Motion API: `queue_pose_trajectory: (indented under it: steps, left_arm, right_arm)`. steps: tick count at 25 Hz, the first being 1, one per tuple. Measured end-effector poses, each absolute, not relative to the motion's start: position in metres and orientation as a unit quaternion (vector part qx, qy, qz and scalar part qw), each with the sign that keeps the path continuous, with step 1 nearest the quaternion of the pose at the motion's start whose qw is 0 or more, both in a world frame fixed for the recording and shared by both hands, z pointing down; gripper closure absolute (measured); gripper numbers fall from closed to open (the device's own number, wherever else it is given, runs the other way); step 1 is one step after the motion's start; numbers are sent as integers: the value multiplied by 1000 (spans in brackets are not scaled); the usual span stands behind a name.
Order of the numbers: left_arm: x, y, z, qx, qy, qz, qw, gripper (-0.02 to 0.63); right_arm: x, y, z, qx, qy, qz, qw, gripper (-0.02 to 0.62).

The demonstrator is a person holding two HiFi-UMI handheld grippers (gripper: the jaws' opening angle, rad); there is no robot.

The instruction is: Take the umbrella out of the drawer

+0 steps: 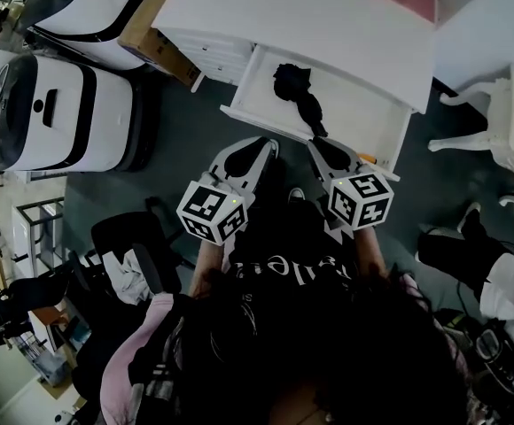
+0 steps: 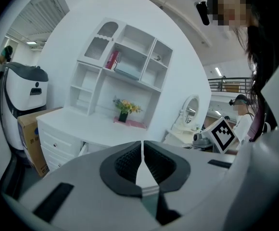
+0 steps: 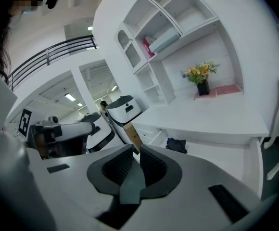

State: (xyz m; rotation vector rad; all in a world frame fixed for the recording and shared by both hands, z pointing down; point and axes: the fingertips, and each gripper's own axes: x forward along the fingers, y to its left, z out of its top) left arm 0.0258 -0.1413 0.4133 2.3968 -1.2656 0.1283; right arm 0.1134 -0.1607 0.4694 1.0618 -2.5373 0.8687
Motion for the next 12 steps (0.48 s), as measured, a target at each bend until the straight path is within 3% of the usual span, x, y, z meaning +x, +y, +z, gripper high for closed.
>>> queue_pose_trajectory:
  steps: [12]
  left_arm:
    - [0,-249,416,895,-397,65,191,580]
  right_arm:
    - [90,-256,507,408,-840,310,176,526]
